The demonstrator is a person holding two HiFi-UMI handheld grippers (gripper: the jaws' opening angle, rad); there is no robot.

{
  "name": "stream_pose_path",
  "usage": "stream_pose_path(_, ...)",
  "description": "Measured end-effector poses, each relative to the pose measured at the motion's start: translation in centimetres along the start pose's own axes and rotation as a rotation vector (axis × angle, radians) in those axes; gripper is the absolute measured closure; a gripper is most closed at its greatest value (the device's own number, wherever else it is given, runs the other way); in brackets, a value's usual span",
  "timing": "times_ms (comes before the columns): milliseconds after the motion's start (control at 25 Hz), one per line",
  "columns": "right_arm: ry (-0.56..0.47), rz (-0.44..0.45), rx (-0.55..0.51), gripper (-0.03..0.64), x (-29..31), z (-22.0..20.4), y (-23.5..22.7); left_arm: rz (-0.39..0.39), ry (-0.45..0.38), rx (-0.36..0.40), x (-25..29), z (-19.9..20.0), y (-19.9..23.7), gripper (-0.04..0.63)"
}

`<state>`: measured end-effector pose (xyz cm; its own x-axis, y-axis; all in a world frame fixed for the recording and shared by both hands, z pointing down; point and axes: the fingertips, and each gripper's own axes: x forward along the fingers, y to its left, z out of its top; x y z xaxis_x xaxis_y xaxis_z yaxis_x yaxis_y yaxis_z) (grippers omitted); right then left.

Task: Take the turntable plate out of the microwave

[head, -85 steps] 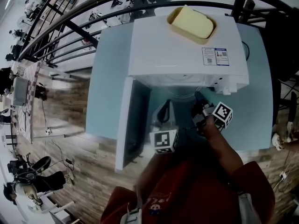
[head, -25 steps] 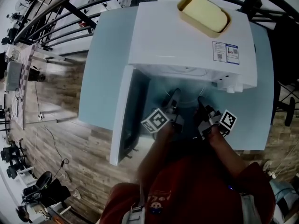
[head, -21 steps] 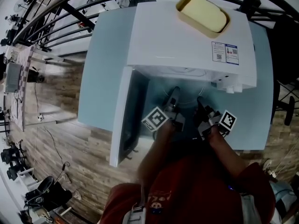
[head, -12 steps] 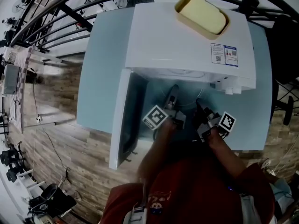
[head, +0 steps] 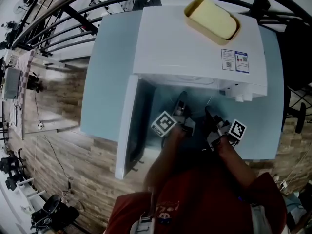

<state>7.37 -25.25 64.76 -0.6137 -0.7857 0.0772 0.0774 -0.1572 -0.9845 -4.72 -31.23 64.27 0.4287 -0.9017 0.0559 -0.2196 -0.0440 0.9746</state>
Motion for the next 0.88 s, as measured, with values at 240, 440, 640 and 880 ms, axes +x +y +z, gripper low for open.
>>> stream_pose_path(240, -0.004, -0.002, -0.007, 0.583, 0.0, 0.0, 0.1, -0.068, -0.044, -0.139, 0.1, 0.3, -0.9, 0.565)
stream_pose_path(440, -0.009, -0.024, -0.013, 0.580, -0.2, 0.0, -0.1, -0.067, -0.048, -0.160, -0.2, 0.2, -0.8, 0.571)
stream_pose_path(640, -0.009, -0.034, -0.023, 0.551, -1.1, -0.4, -0.1, -0.062, -0.026, -0.176, -0.7, 0.2, -1.1, 0.572)
stream_pose_path(880, -0.025, -0.032, -0.042, 0.545, -2.8, -0.5, 0.3, -0.044, -0.029, -0.182, -2.5, -0.1, -1.1, 0.572)
